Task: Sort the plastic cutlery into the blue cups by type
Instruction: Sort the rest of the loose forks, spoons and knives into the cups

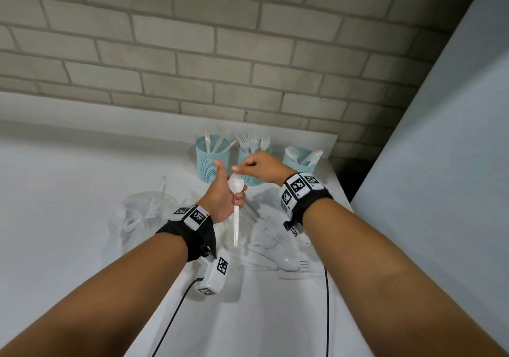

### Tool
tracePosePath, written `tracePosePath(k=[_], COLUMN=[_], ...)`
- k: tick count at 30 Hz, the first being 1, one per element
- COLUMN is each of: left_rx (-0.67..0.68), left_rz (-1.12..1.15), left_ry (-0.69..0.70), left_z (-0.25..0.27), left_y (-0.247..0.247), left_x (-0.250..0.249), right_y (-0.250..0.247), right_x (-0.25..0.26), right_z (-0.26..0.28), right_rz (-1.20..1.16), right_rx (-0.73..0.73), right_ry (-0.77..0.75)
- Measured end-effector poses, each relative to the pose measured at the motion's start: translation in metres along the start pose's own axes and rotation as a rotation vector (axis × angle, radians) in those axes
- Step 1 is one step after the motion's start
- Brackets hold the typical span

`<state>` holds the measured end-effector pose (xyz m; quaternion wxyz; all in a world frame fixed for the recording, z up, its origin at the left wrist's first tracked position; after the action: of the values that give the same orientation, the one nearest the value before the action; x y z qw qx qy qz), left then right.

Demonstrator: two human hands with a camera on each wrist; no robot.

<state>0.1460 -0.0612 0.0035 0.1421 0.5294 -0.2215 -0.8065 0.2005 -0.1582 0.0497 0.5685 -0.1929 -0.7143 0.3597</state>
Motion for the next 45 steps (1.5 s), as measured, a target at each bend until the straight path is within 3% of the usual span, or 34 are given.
tracePosePath(k=[5,8,11,13,16,18,20,24,29,33,35,38,40,42,45], left_rx=[0.048,0.017,-0.054,-0.13,-0.265,-0.393,-0.489,-0.631,-0.619,-0.57,-0.543,-0.51,-0.503,-0.482,-0.456], left_rz=[-0.053,-0.111,-0.177,-0.316,-0.617,-0.839,-1.023,-1.299,-1.413,-1.481,-1.485,-1.535,-1.578,-1.585,-1.548], left_ry=[0.034,0.011,-0.004,0.057,0.257,0.336,0.32,0.119,0.104,0.116,0.143,0.154,0.144,0.148,0.149], left_z=[0.002,-0.002,-0.005,-0.008,-0.017,-0.02,-0.023,-0.024,-0.031,-0.035,-0.036,-0.038,-0.038,-0.039,-0.043], left_y=[0.018,0.02,0.013,0.004,-0.013,-0.025,-0.036,-0.054,-0.07,-0.07,-0.065,-0.057,-0.055,-0.052,-0.049], left_x=[0.011,0.016,0.017,0.013,0.005,0.001,0.0,0.003,0.008,0.011,0.013,0.017,0.019,0.02,0.022], right_y=[-0.011,-0.042,-0.089,-0.122,-0.163,-0.176,-0.176,-0.159,-0.126,-0.091,-0.064,-0.015,0.007,0.02,0.034], right_x=[-0.023,-0.038,-0.048,-0.05,-0.059,-0.069,-0.077,-0.09,-0.084,-0.048,-0.035,-0.046,-0.059,-0.064,-0.06], right_z=[0.021,0.025,0.028,0.034,0.045,0.048,0.049,0.048,0.041,0.041,0.036,0.032,0.04,0.045,0.048], right_rz=[-0.172,-0.262,-0.343,-0.336,-0.167,-0.07,0.007,0.14,0.248,0.236,0.253,0.322,0.477,0.556,0.56], right_rx=[-0.051,-0.245,-0.539,-0.763,-1.069,-1.161,-1.168,-1.092,-0.953,-0.898,-0.659,-0.056,0.204,0.247,0.191], right_ry=[0.143,0.2,0.25,0.273,0.233,0.246,0.284,0.323,0.283,-0.018,-0.077,0.191,0.339,0.385,0.391])
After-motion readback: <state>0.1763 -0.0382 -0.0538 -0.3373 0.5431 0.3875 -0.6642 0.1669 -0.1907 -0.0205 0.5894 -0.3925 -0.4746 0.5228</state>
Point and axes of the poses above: each hand's wrist, its own z-axis away from the middle knuckle, its own y-axis out of the palm, x = y × z, the point moved 5 cm from there along -z, towards the middle knuckle, and after that the axes turned 7 degrees about -x, right-handed, at the moved point
